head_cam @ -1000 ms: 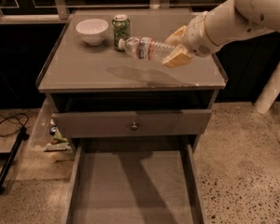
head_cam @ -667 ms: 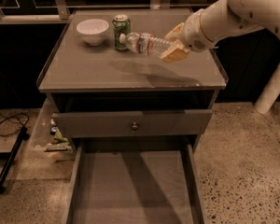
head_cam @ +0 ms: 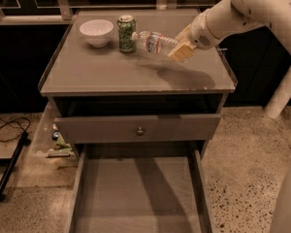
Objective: Pick water bottle from middle drawer and place on counter
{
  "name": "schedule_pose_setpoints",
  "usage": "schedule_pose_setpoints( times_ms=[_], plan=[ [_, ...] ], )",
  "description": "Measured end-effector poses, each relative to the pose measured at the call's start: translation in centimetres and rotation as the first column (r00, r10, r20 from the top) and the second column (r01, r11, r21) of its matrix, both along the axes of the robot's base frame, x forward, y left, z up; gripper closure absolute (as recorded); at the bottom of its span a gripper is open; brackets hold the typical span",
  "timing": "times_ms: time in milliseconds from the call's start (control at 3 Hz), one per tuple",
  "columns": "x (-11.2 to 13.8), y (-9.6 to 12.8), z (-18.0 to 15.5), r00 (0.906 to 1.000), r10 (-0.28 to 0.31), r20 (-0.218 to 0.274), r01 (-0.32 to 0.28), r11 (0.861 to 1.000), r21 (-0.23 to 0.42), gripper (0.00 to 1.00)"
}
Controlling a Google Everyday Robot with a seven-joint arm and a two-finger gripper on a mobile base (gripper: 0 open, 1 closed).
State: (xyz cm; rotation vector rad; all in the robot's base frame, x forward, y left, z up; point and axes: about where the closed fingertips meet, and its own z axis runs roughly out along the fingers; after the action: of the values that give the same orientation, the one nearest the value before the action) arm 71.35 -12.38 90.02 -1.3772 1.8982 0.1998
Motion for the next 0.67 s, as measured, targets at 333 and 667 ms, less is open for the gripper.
schedule_pose_setpoints(
  times_ms=[333,667],
  plan=[
    [0.82,-0.99,-0.72,0.998,-0.045,-0.044,0.045,0.999,0.01,1.0],
    [0.88,-1.77,-1.52,0.9925,-0.087,-0.086,0.086,0.996,-0.016,1.0]
  ],
)
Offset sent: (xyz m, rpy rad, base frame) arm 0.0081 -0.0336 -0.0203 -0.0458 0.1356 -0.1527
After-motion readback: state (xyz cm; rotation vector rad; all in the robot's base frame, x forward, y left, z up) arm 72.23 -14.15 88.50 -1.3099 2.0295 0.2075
